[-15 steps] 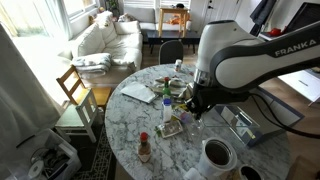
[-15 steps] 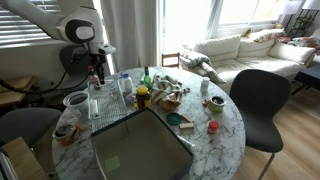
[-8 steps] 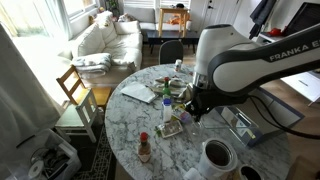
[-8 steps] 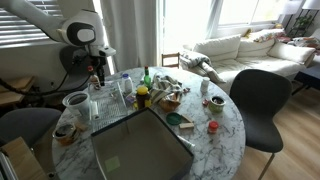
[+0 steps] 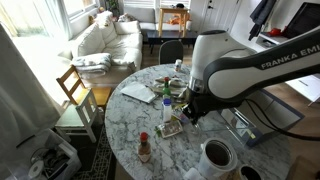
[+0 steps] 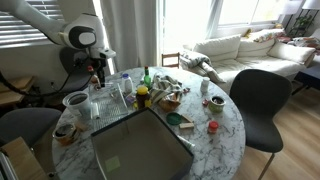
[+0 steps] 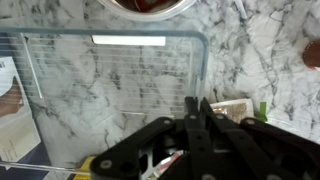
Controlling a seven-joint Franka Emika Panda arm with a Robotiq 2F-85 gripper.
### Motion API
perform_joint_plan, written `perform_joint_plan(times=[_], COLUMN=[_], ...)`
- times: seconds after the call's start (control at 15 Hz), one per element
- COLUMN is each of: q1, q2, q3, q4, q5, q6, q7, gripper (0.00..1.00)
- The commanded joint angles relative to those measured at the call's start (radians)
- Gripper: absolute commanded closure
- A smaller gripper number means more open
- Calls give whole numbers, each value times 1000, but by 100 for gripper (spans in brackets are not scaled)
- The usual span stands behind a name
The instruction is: Remove the clear box from the blue box, then move the clear cup to the left
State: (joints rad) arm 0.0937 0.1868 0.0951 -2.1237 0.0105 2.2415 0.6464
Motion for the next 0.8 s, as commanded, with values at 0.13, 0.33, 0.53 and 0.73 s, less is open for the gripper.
perform_joint_plan(times=[0.13, 0.33, 0.53, 0.73], q1=[27, 22, 19, 18], q2=[21, 25, 28, 32], q3=[-27, -18, -12, -15], q4=[17, 22, 28, 31], q5=[-56, -8, 42, 65], q6=[5, 12, 4, 4], q7=[2, -31, -64, -83], gripper=[99, 99, 99, 99])
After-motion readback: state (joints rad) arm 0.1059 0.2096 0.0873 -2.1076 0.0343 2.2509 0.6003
